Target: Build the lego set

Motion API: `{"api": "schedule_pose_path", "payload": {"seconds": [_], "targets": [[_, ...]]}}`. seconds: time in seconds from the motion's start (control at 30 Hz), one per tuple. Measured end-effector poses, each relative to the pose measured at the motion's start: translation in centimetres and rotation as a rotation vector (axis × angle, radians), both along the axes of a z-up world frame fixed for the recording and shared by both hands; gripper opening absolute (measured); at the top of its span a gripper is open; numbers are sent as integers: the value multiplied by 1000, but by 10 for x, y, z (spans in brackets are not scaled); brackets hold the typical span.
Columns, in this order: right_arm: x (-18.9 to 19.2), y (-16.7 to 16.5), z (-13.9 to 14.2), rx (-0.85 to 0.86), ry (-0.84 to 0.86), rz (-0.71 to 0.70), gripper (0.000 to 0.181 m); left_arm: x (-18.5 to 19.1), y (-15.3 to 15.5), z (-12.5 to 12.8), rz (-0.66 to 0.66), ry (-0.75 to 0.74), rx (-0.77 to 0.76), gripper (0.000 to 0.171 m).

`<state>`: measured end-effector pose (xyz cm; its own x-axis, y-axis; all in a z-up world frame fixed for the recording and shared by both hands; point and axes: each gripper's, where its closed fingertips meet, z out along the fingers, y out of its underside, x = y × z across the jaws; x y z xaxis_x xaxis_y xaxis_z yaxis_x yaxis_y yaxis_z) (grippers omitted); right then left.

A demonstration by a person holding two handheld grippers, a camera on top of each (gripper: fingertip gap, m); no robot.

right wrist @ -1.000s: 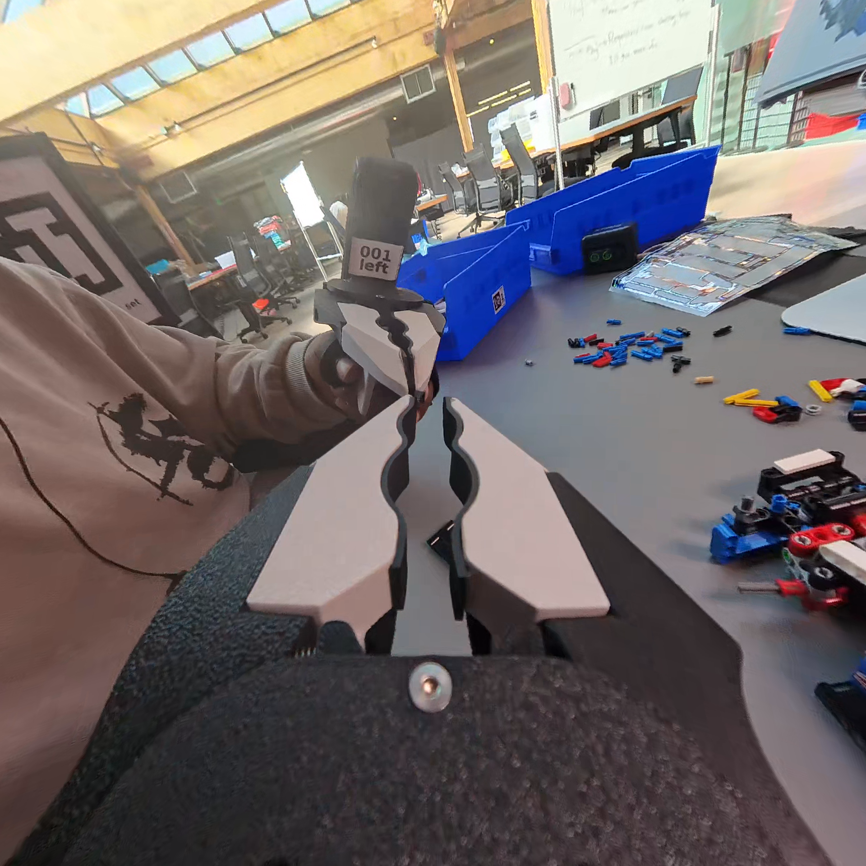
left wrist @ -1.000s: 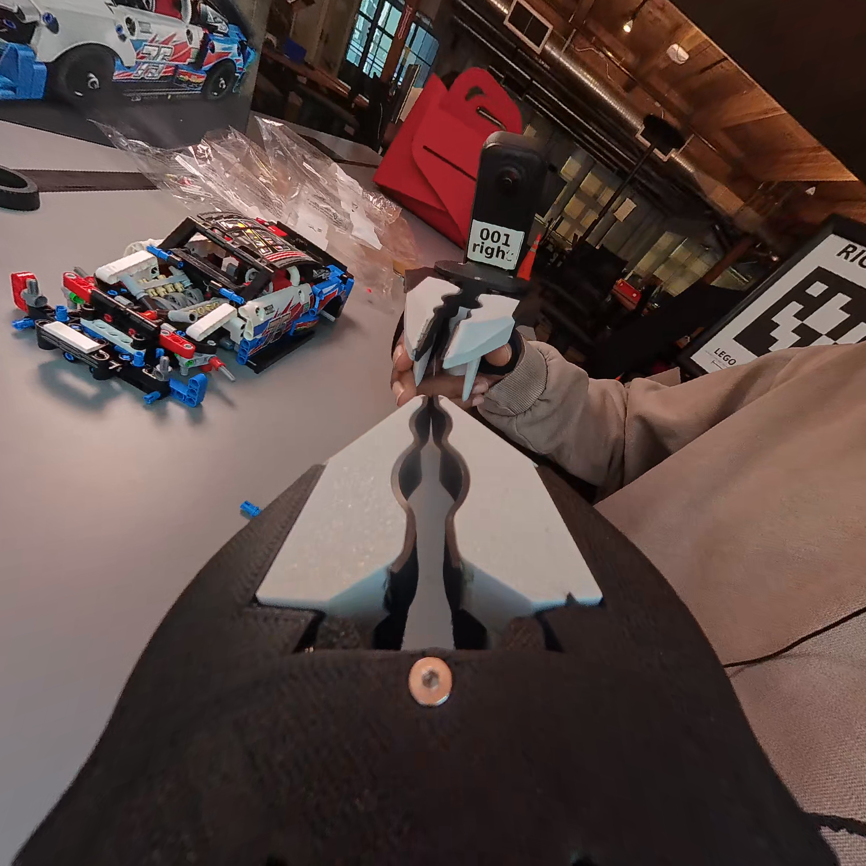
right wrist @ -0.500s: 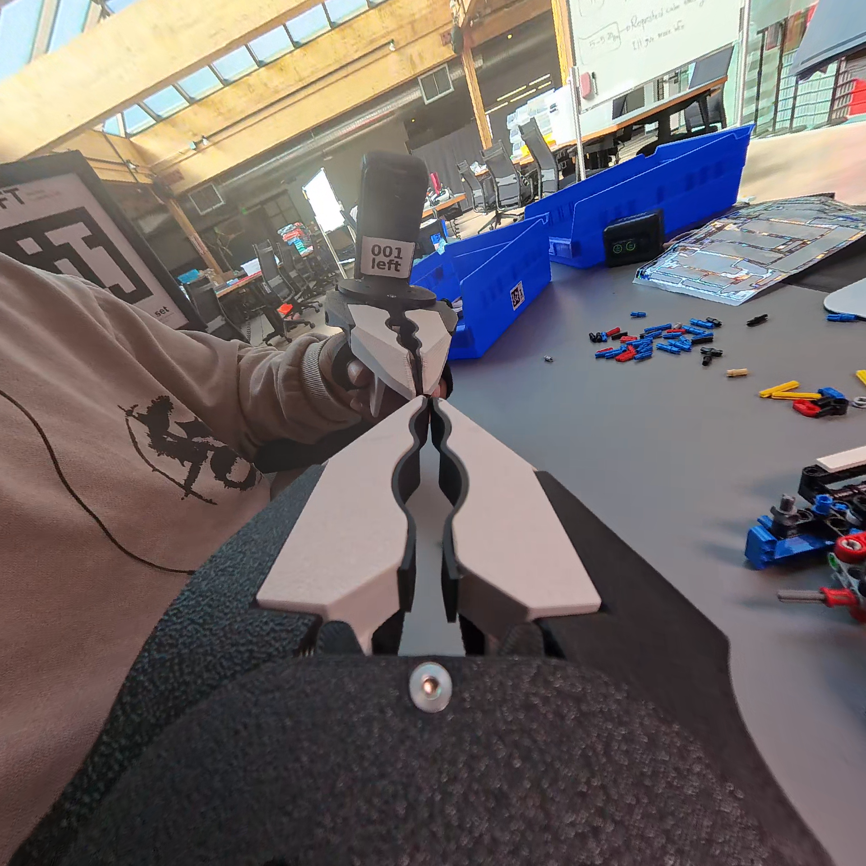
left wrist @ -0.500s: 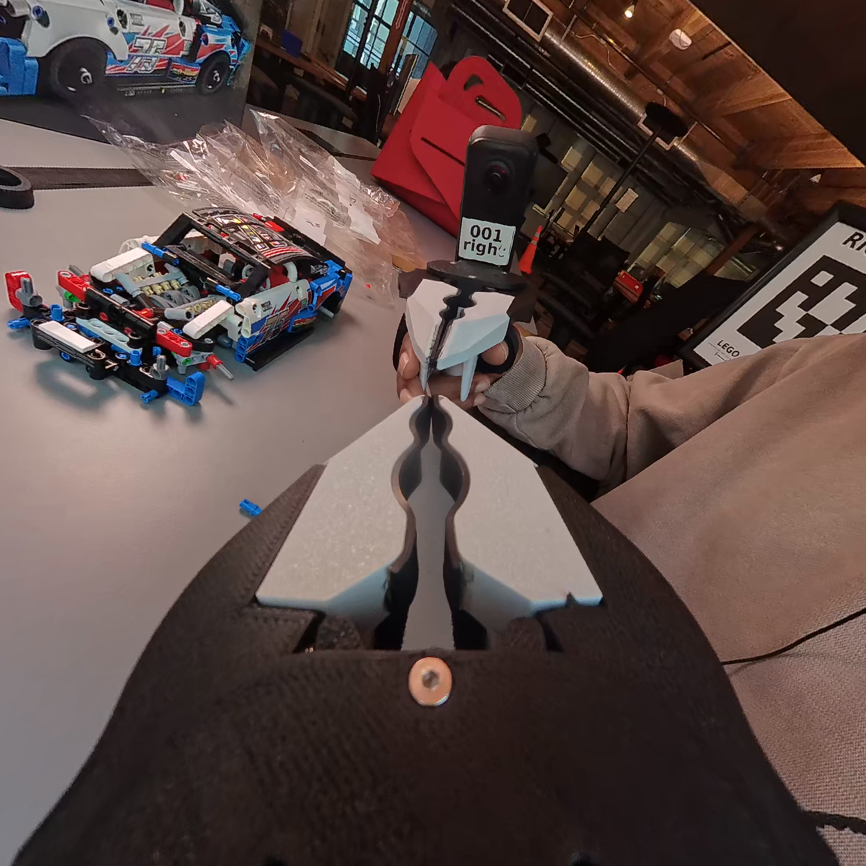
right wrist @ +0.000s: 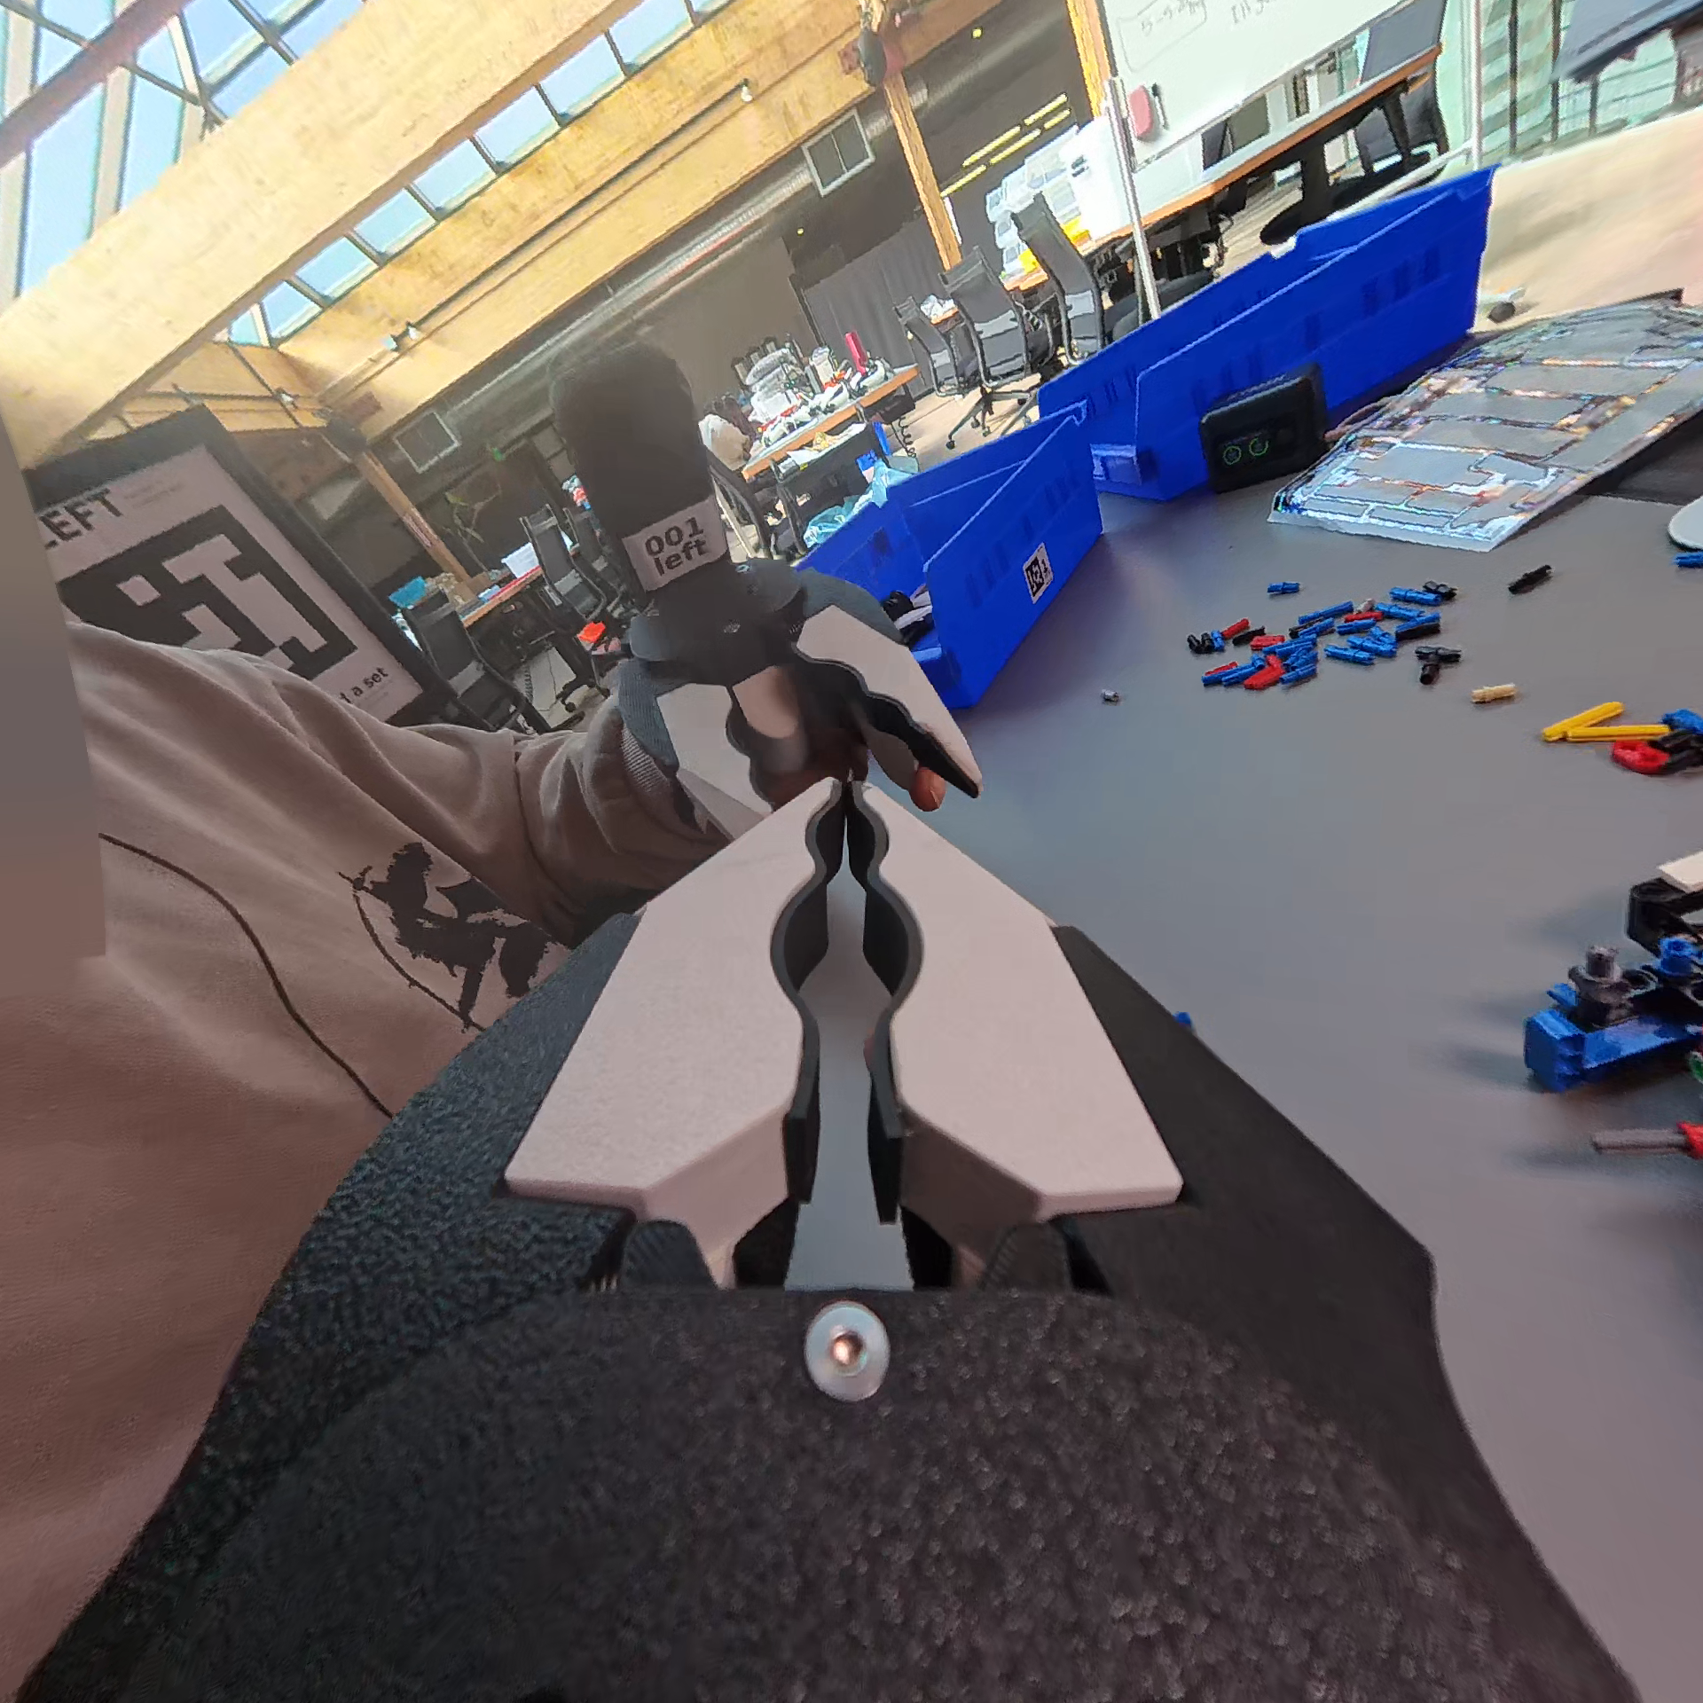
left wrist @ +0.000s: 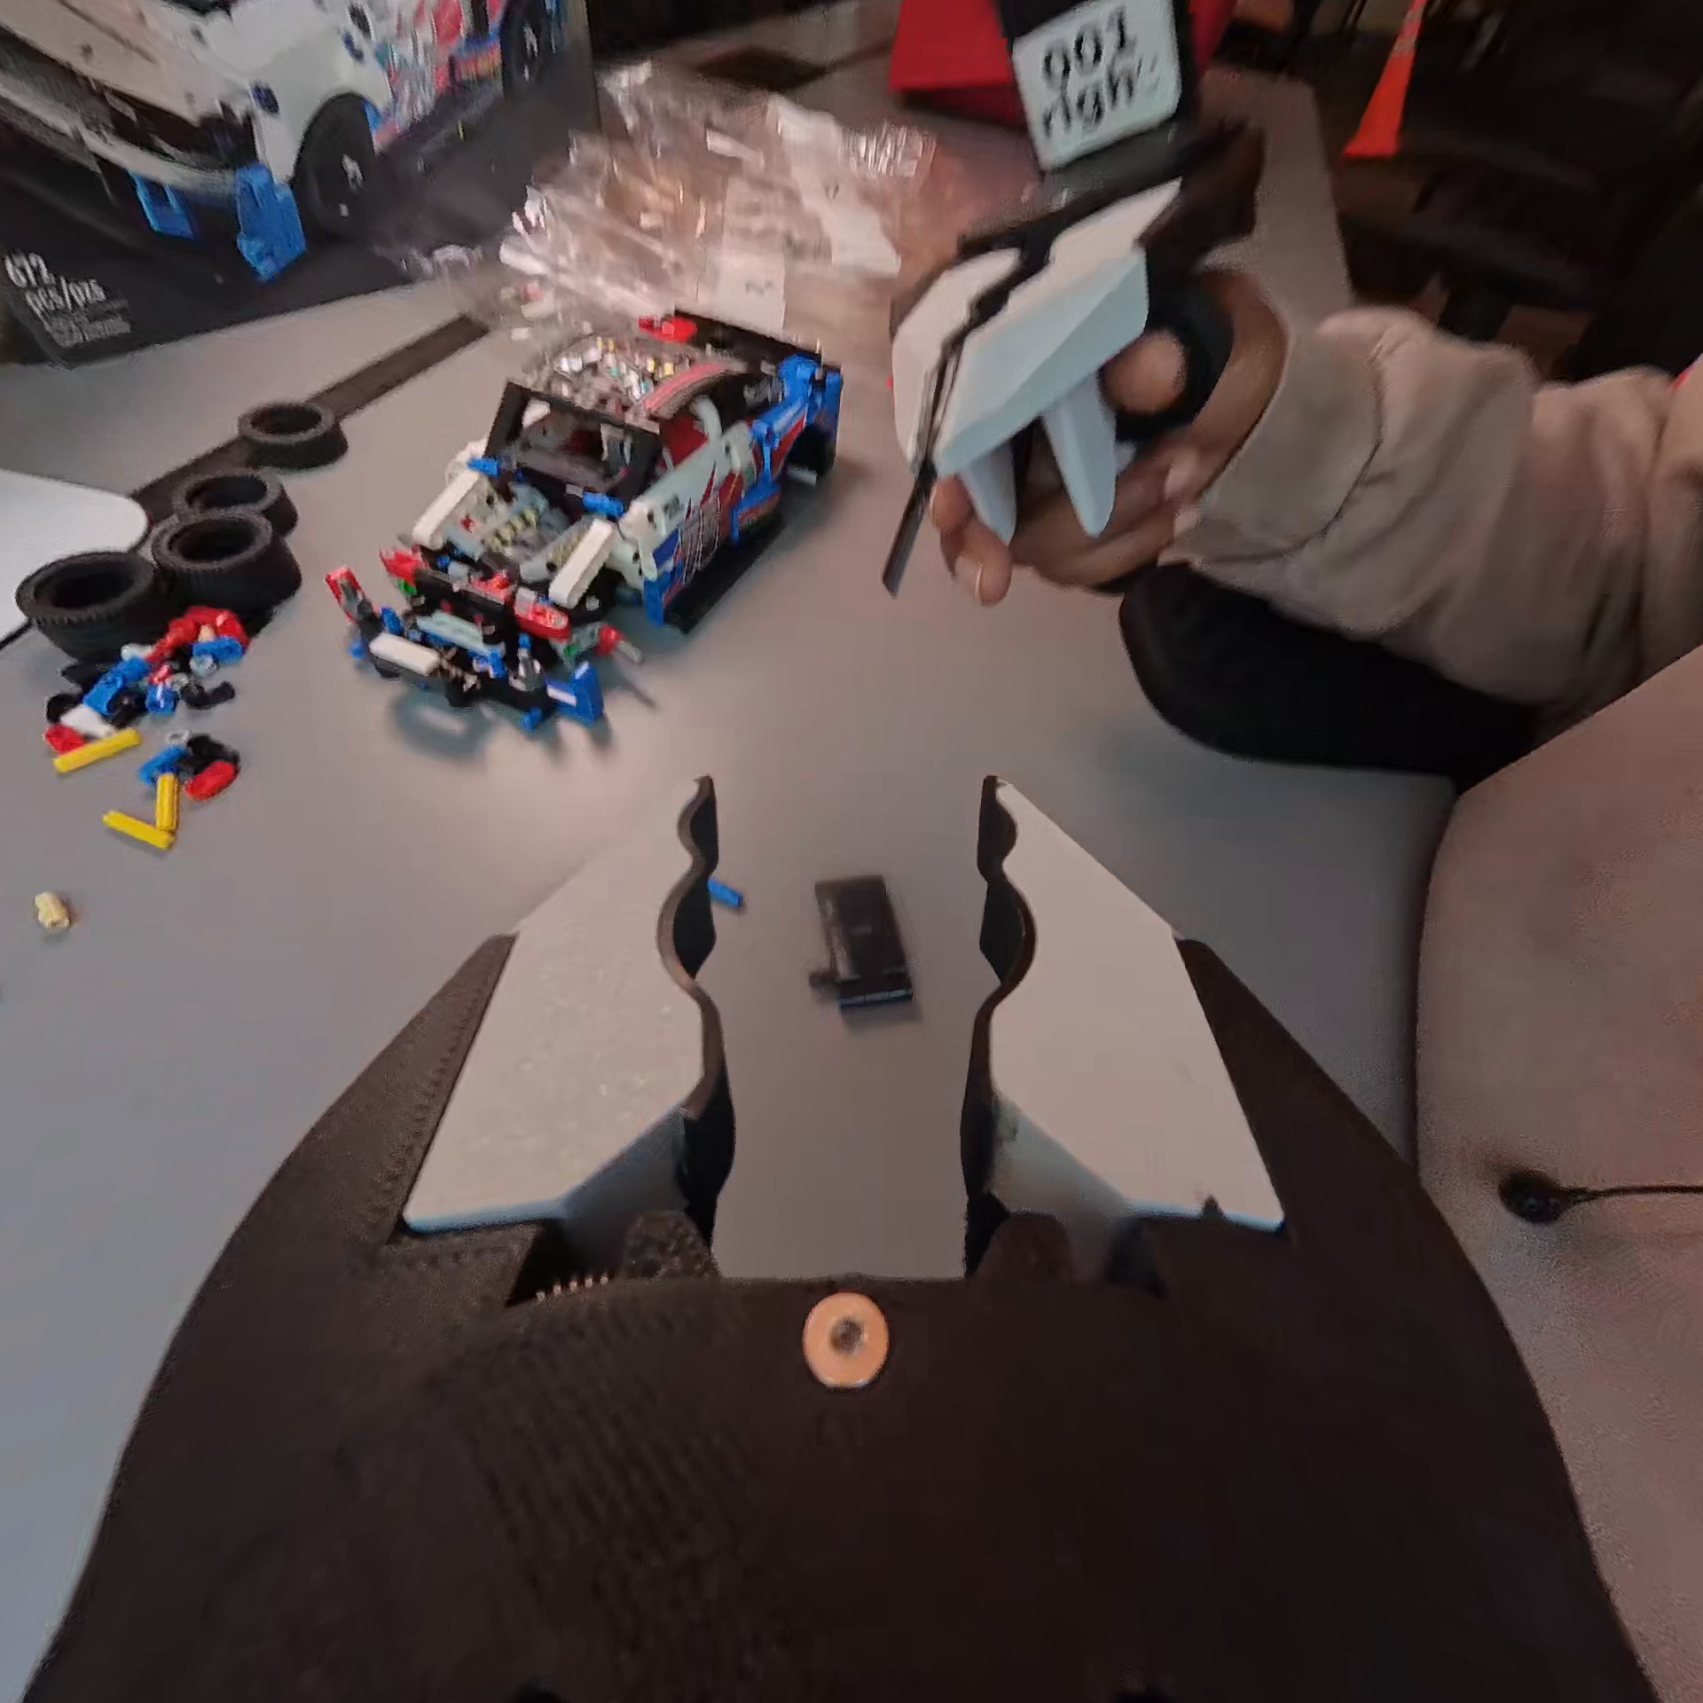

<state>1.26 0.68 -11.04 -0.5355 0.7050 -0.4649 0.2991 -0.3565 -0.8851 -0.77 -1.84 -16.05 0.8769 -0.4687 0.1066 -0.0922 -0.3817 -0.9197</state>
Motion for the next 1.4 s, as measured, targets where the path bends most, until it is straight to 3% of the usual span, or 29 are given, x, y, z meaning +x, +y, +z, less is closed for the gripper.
{"api": "schedule_pose_path", "payload": {"seconds": [0.17, 0.4, 0.57, 0.7, 1.4], "targets": [[5, 5, -36, -69, -277, -6, 0, 3, -17, -68, -31, 211, -216, 54], [9, -1, -89, -185, -510, -10, 0, 8, -18, -92, -61, 293, -281, 40], [7, -4, -101, -231, -570, -32, 0, 14, -14, -99, -70, 309, -278, 37], [6, -7, -107, -242, -598, -57, 0, 14, -10, -98, -71, 325, -258, 23], [14, -15, -126, -313, -682, -201, 0, 19, -10, -98, -125, 351, -234, 22]]}}
